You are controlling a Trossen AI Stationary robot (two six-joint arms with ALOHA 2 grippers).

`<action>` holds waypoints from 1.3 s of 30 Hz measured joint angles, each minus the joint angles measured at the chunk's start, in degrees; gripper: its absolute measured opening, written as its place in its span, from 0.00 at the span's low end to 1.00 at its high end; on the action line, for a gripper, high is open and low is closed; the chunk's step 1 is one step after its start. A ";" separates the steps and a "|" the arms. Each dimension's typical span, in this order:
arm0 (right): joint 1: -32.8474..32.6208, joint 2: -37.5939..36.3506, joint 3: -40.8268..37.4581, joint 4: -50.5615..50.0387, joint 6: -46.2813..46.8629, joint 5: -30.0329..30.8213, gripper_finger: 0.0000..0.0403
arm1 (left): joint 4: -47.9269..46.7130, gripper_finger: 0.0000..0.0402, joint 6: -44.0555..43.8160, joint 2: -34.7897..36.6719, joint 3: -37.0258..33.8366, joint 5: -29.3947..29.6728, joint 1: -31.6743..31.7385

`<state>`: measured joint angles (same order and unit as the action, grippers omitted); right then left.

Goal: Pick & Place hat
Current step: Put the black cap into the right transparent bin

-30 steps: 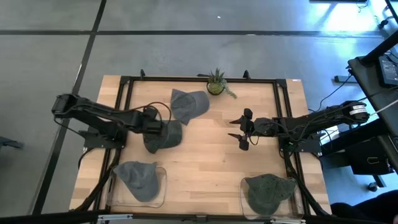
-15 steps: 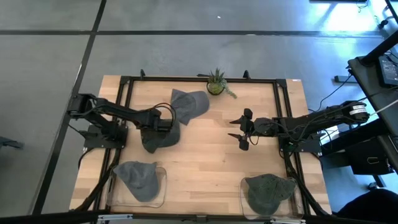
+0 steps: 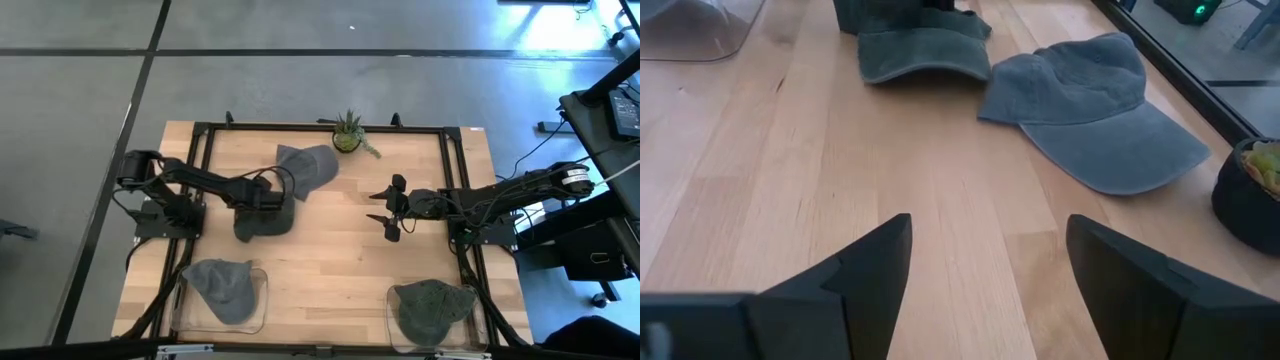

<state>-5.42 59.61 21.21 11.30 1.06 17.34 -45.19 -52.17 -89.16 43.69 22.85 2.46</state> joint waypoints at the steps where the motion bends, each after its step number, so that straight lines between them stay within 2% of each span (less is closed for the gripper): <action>1: -0.01 0.00 0.00 0.01 0.00 0.00 0.66 | 0.01 0.02 1.01 0.46 0.58 0.03 0.00; 8: -0.01 0.00 0.00 0.44 -0.02 0.02 0.66 | 0.10 0.02 10.39 3.46 6.77 0.31 -0.10; 24: 0.01 0.00 0.00 3.24 0.23 0.01 0.66 | 0.69 0.01 36.76 3.95 27.38 -0.32 -1.26; 30: 0.00 0.00 0.00 15.06 -0.37 0.02 0.66 | 3.11 0.01 43.76 3.95 31.12 -0.61 -3.00; 39: 0.00 0.00 0.00 28.82 -9.74 0.02 0.66 | 12.54 0.01 54.17 3.32 31.22 -5.51 -4.04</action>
<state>-5.41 59.61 21.21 40.11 -8.68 17.37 -32.65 2.00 -85.84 74.91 17.35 -1.58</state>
